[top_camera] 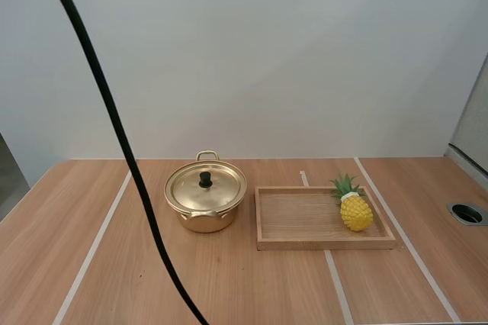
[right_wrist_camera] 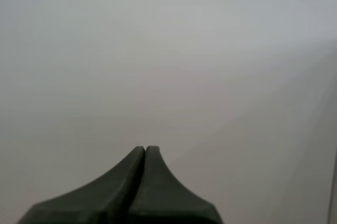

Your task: Open the pot, put the grape inside, and close it

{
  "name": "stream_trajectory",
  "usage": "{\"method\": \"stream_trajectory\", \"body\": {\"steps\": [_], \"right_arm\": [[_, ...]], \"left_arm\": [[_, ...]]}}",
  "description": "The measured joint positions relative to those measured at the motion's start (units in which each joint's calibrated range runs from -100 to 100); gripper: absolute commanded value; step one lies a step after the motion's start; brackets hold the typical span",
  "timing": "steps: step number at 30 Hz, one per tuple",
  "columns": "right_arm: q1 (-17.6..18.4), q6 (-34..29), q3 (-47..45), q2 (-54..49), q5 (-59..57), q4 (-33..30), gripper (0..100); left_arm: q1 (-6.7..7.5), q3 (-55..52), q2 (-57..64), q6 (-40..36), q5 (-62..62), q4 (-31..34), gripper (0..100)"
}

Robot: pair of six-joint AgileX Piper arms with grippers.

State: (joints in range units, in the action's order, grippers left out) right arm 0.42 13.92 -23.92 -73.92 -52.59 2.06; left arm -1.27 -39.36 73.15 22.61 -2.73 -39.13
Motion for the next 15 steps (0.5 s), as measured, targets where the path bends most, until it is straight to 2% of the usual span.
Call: {"method": "stream_trajectory", "body": {"steps": [9, 15], "right_arm": [[0.0, -0.05, -12.39, -12.58, 7.38, 0.48, 0], [0.0, -0.05, -17.5, -20.42, 7.67, 0.48, 0]], "left_arm": [[0.0, -13.29, 15.27, 0.0, -2.21, 0.0, 0], [0.0, -16.72, 23.73, 0.0, 4.54, 0.0, 0]]}}
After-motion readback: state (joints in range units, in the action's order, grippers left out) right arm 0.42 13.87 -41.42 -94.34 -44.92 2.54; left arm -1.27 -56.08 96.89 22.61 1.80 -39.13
